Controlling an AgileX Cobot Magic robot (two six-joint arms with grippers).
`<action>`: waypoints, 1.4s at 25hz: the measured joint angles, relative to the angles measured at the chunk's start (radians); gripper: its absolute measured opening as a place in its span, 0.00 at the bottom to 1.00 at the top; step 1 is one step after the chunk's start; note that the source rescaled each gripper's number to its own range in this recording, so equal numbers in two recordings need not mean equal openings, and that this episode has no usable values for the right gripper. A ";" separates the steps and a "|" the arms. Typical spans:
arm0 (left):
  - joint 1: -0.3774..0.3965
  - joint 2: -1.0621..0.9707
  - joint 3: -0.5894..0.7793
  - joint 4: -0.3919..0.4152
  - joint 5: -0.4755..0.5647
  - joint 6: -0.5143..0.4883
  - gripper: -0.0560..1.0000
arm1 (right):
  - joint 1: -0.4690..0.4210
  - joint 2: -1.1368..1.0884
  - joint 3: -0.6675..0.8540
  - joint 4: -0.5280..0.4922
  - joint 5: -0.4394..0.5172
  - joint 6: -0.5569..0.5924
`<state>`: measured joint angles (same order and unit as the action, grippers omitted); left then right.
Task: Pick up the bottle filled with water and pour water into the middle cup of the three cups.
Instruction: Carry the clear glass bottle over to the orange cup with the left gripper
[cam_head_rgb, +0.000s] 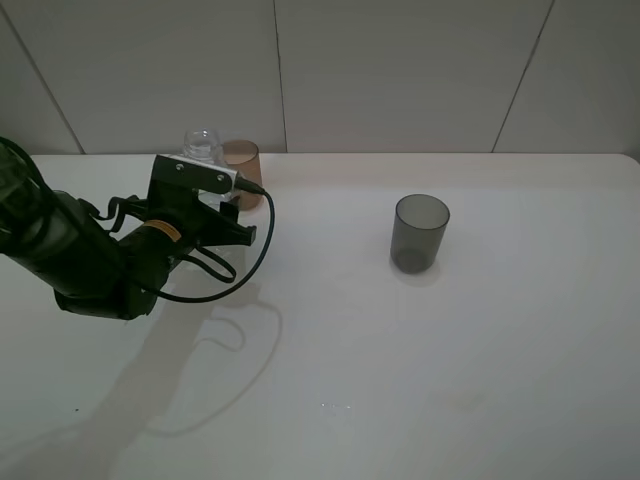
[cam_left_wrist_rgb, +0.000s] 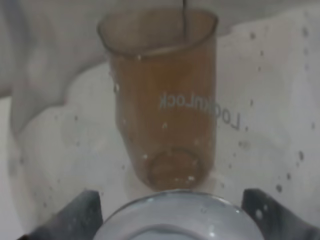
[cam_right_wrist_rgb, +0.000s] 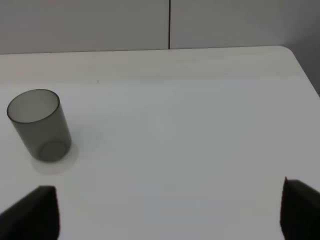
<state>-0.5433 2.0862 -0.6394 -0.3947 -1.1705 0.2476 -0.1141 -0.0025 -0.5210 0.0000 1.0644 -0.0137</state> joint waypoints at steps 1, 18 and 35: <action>0.000 -0.032 0.004 -0.008 0.020 0.034 0.06 | 0.000 0.000 0.000 0.000 0.000 0.000; 0.072 -0.403 -0.029 0.024 0.532 0.290 0.06 | 0.000 0.000 0.000 0.000 0.000 0.000; 0.365 -0.410 -0.246 0.385 0.983 0.295 0.06 | 0.000 0.000 0.000 0.000 0.000 0.000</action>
<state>-0.1785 1.6758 -0.8856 -0.0094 -0.1871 0.5423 -0.1141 -0.0025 -0.5210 0.0000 1.0644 -0.0137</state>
